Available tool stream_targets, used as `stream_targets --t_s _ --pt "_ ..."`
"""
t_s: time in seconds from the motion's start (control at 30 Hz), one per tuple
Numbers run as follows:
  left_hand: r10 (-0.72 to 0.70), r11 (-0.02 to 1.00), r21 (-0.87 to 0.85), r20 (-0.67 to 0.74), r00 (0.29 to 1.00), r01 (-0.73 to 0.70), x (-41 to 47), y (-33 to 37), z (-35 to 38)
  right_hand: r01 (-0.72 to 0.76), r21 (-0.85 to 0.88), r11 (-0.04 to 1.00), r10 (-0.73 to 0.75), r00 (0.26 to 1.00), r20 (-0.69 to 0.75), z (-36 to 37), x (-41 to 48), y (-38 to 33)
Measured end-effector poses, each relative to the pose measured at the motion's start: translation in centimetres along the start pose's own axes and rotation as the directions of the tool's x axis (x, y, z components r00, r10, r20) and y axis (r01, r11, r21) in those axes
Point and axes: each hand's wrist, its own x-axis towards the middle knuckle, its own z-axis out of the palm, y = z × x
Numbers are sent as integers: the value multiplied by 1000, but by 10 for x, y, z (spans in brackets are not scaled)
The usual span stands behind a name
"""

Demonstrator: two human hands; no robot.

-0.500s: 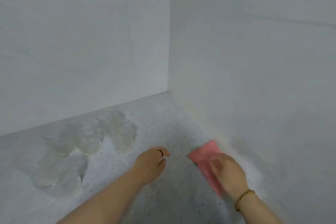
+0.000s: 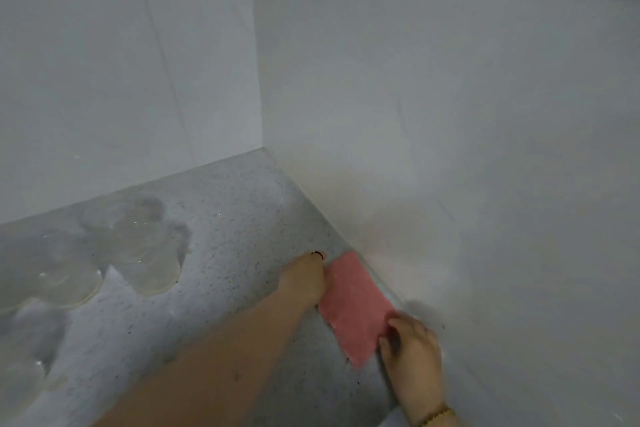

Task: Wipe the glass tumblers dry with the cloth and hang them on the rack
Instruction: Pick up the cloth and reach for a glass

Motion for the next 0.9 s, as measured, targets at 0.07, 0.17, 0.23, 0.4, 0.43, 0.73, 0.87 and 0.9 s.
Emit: stream_targets --t_s 0.07,0.17,0.23,0.4,0.43,0.73,0.87,0.9 --pt "-14 996 85 -14 1000 15 7 3 5 14 -11 1000 -14 1000 -2 0 2 -3" --pt "-23 991 132 -32 999 27 10 -1 8 51 -68 996 -49 998 29 -2 8 -8" --pt "-14 994 111 -48 999 19 9 -11 6 92 -104 990 -85 994 69 3 14 -8" --pt "-56 996 65 -101 993 63 -10 -59 -12 184 -172 968 -154 973 172 18 31 -31" --pt "-75 993 80 -103 992 84 -18 -73 -16 216 -180 960 -170 956 240 18 34 -42" --pt "-273 961 -27 -222 936 274 -118 -182 -44 542 -66 838 -454 759 467 43 41 -152" --pt "-388 921 -72 -283 877 384 -163 -208 -36 689 25 724 -584 594 553 56 35 -192" --pt "-416 908 -85 -294 861 410 -173 -212 -33 696 65 715 -608 574 549 60 31 -201"
